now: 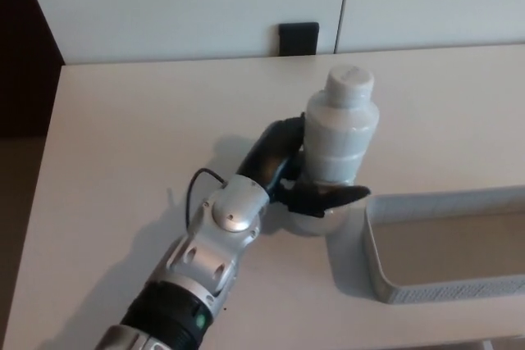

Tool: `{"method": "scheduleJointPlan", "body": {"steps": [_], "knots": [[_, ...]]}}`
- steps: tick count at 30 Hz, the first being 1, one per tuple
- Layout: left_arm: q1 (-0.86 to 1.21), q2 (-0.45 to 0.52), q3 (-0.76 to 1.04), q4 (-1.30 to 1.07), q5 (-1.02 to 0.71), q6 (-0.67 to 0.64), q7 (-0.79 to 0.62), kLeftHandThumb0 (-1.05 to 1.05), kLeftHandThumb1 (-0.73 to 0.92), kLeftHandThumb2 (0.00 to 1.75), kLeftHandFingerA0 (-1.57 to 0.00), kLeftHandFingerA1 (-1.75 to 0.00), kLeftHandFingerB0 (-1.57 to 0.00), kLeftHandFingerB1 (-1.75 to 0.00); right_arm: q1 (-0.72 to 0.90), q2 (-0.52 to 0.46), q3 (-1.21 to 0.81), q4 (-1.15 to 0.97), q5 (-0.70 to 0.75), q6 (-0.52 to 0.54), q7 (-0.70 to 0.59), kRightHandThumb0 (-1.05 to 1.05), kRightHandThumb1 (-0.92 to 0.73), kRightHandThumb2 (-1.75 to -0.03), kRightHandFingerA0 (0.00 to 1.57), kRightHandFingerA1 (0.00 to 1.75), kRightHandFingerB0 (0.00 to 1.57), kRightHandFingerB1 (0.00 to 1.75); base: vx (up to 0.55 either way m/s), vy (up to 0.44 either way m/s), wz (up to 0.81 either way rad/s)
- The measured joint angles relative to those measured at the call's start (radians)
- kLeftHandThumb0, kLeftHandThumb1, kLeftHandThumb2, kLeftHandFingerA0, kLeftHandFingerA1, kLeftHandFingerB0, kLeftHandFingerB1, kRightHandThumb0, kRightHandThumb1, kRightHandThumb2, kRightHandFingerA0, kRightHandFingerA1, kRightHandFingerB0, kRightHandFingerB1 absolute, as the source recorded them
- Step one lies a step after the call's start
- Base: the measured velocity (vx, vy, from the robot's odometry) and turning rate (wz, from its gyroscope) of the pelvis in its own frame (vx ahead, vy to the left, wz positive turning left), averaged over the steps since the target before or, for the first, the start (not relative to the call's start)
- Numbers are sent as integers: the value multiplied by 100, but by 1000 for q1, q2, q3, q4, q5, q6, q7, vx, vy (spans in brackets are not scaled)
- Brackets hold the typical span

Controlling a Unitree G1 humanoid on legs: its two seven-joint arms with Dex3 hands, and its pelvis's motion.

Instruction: The robot walk up to a desk on which a bottle is kept on the left hand side and a container is kept on the right hand side. The robot uses its left hand to pick up the bottle and places it in the container.

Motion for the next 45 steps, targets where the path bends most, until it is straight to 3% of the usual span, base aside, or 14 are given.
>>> {"method": "scheduleJointPlan", "body": {"steps": [2,3,4,9,13,21,25,34,45], "knots": [[6,14,7,-22,2,-3,2,-48,72,61,-156,-88,-82,-50,0,-4,-1,-1,0,1,-1,-12,-61,-57,53,62,45,51,0,0,0],[12,31,15,-50,3,-7,3,-59,59,89,-146,-104,-76,-61,-1,-10,-1,-1,-1,4,-2,-10,-62,-57,54,64,45,51,0,0,0],[14,42,23,-69,3,-10,3,-52,72,65,-154,-87,-83,-48,-1,-13,-2,-1,-2,6,-4,-9,-61,-57,55,64,45,52,0,0,0],[16,68,51,-201,2,-16,3,-54,74,62,-142,-93,-81,-47,-9,-18,-3,2,0,11,-5,-14,-60,-57,55,65,46,53,0,0,0],[12,65,51,-279,0,-14,-2,-56,72,62,-143,-95,-85,-46,-19,-18,-2,7,1,11,-5,-14,-62,-57,56,65,46,52,0,0,0],[-21,-70,-59,-471,-3,50,-30,-53,72,62,-140,-97,-85,-48,-35,-26,1,6,-15,11,-15,-16,-61,-57,55,63,47,52,0,0,0],[-46,-112,-118,-452,5,79,-41,-51,72,62,-140,-96,-84,-45,-48,-29,1,17,-24,11,-21,-15,-61,-58,53,65,46,53,0,0,0],[-49,-113,-211,-321,15,118,-71,-37,68,62,-143,-91,-79,-46,-56,-29,8,-13,-25,22,-28,-21,-61,-57,53,65,45,52,0,0,0],[-53,-114,-270,-121,31,82,-70,-48,71,61,-143,-97,-84,-45,-58,-28,19,-59,-21,48,-34,-12,-65,-59,48,68,41,53,0,0,0]]}}
